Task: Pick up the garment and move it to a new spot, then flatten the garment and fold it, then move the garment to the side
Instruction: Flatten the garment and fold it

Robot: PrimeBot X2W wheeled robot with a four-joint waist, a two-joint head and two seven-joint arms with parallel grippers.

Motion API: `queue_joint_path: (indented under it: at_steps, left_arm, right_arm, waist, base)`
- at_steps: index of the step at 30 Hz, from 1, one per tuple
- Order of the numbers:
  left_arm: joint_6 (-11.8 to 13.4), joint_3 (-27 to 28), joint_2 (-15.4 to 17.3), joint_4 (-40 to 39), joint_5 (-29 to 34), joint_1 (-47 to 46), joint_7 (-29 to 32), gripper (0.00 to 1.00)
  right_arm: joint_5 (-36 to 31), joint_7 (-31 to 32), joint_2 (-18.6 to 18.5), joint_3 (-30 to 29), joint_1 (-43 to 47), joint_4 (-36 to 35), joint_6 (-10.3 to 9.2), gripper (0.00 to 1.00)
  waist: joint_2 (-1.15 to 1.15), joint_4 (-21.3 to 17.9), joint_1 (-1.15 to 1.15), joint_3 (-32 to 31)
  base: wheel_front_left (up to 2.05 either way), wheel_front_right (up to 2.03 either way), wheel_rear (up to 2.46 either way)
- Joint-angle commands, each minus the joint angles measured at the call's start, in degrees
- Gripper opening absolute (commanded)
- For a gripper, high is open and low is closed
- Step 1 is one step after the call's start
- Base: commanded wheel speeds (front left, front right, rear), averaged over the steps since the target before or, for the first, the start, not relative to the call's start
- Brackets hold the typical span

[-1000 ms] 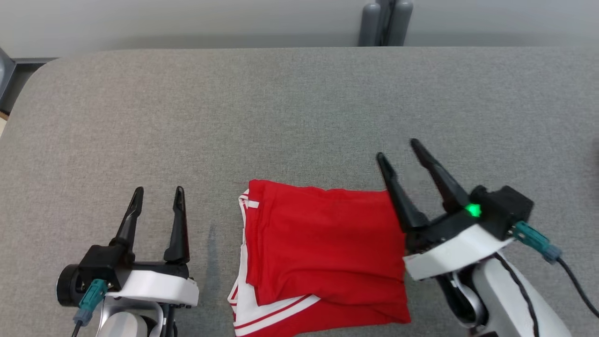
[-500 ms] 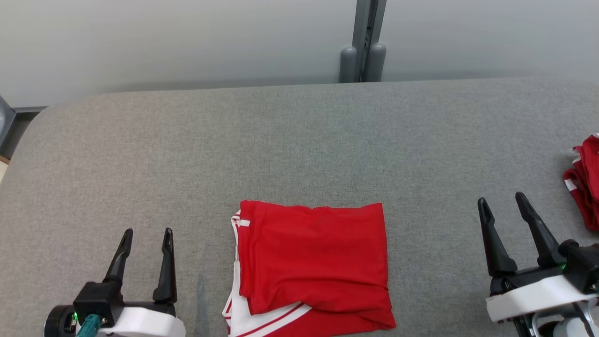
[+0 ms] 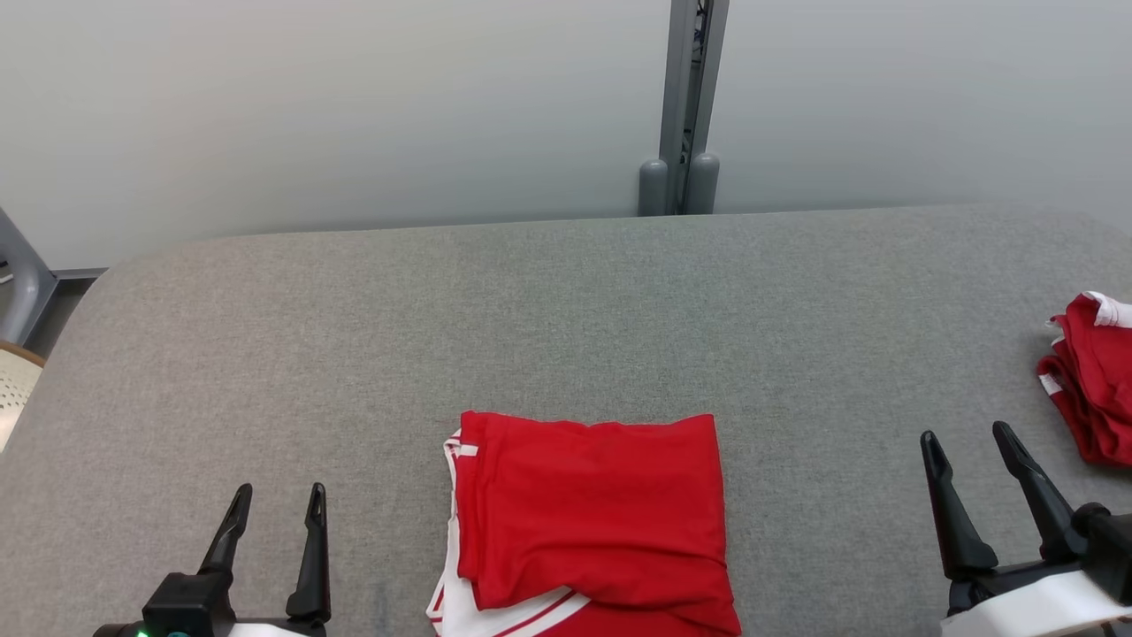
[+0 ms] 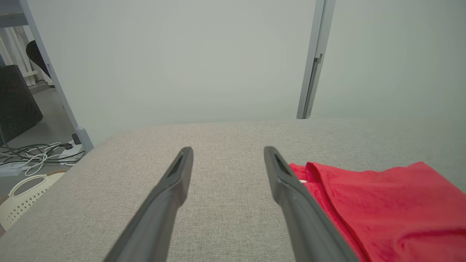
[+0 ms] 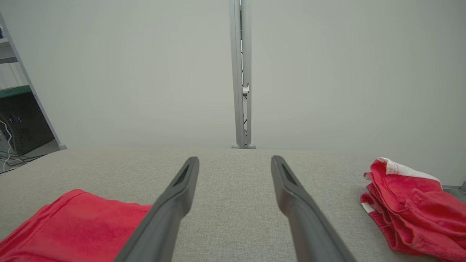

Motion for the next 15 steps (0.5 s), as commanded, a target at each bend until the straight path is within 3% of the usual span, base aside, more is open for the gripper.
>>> queue_joint_path:
  at_steps: [1,15]
  left_arm:
    - [0.3,0.0,0.4,-0.3,-0.2,0.2,0.2,1.0]
    - [1.0,-0.3,0.9,-1.2,-1.2,1.0,1.8,1.0]
  right_arm:
    - [-0.1,0.3,0.1,-0.4,0.5,-0.4,0.0,1.0]
    - [-1.7,2.1,1.4,-1.9,2.3,-2.0,0.0,1.0]
  waist:
    - [0.0,0.1,0.0,-0.2]
    - [0.0,0.0,0.0,-1.0]
  base:
    - [0.0,0.0,0.0]
    - [0.0,0.0,0.0]
